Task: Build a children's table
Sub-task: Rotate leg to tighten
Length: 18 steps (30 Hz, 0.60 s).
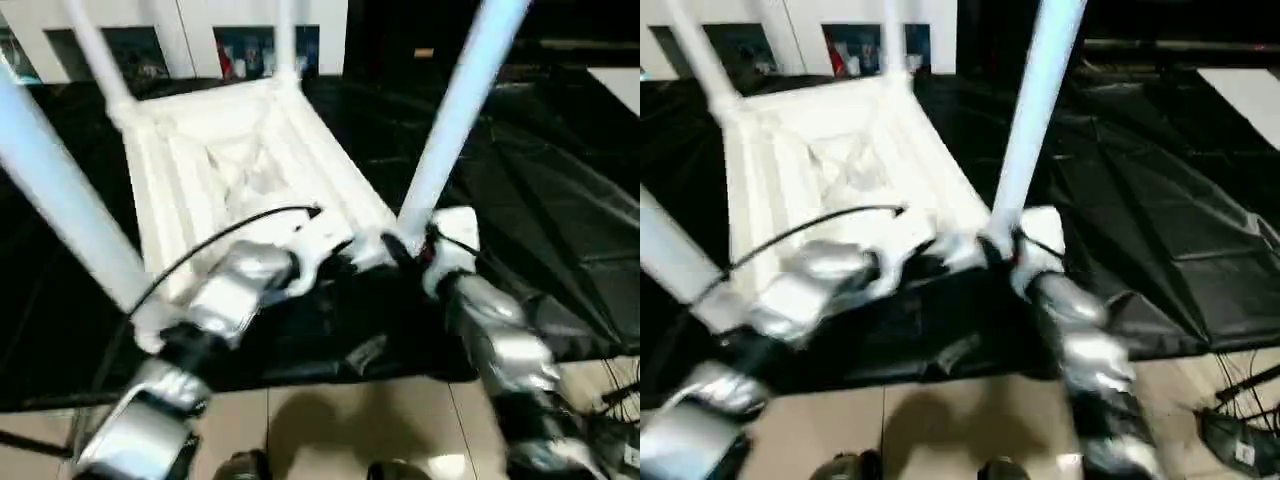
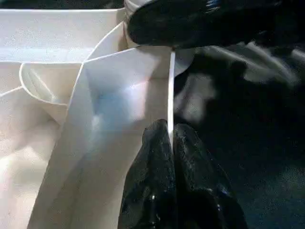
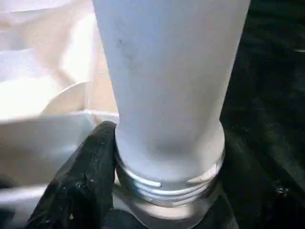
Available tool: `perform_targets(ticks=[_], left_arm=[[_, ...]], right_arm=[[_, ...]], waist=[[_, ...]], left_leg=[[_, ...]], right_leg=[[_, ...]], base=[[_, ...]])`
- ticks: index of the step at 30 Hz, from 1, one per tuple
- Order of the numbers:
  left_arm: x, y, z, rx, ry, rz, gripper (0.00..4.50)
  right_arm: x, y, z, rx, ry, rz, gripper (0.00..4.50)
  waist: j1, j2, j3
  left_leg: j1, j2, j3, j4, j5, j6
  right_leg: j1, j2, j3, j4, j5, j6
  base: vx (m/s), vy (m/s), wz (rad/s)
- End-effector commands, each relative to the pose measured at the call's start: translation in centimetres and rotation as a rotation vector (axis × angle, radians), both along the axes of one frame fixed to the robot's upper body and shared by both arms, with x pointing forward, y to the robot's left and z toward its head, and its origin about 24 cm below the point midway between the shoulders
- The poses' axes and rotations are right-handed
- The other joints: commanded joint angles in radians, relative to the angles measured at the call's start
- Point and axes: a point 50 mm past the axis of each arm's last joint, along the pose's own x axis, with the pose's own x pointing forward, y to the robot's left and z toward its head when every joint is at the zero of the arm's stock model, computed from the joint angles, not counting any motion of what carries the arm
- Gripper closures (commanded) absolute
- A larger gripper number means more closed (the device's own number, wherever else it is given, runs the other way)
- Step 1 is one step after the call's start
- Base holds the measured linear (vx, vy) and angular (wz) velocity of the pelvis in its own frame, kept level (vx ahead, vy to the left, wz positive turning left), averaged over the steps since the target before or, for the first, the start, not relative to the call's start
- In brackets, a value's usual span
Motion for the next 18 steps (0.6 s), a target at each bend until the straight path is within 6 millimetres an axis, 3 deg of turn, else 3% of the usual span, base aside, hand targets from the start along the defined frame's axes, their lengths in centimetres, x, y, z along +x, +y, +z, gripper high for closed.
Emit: perform_targets(ticks=[1, 4, 7, 13, 18], left_arm=[[-0.1, -0.2, -1.5, 0.008, 0.024, 0.064, 4.50], [-0.1, -0.1, -1.6, 0.014, 0.021, 0.055, 4.50], [-0.2, 0.2, -1.5, 0.012, 0.021, 0.042, 4.50], [-0.8, 2.1, -1.4, 0.015, 0.018, 0.005, 4.50], [-1.6, 3.1, -1.3, -0.002, 0.026, -0.058, 4.50]], right_arm=[[-1.0, 2.1, -2.6, -0.008, 0.115, 0.052, 1.75], [-1.0, 2.7, -2.4, 0.016, 0.099, 0.086, 1.75], [-1.1, 2.7, -1.7, 0.075, 0.058, 0.115, 1.06], [-1.1, -0.6, 1.2, 0.052, -0.072, 0.200, 0.63], [-2.2, -2.3, 2.0, 0.000, -0.064, 0.376, 0.42]], waist=[[-0.004, -0.009, -0.044], [-0.003, -0.012, -0.044], [0.000, -0.017, -0.045], [-0.003, -0.021, -0.048], [0.003, -0.023, -0.054]], left_leg=[[0.030, 0.032, -0.020, -0.075, -0.265, 0.011], [0.025, 0.030, -0.019, -0.075, -0.250, 0.025], [0.024, 0.030, -0.016, -0.072, -0.243, 0.048], [0.014, 0.032, -0.019, -0.074, -0.215, 0.065], [0.012, 0.033, -0.015, -0.063, -0.152, 0.104]], right_leg=[[0.015, -0.033, 0.026, -0.090, -0.217, -0.168], [0.018, -0.032, 0.026, -0.088, -0.176, -0.159], [0.018, -0.034, 0.026, -0.091, -0.179, -0.156], [0.024, -0.033, 0.022, -0.088, -0.182, -0.153], [0.033, -0.032, 0.023, -0.078, -0.073, -0.182]], base=[[0.000, 0.000, 0.00], [0.000, 0.000, 0.00], [0.000, 0.000, 0.00], [0.000, 0.000, 0.00], [0.000, 0.000, 0.00]])
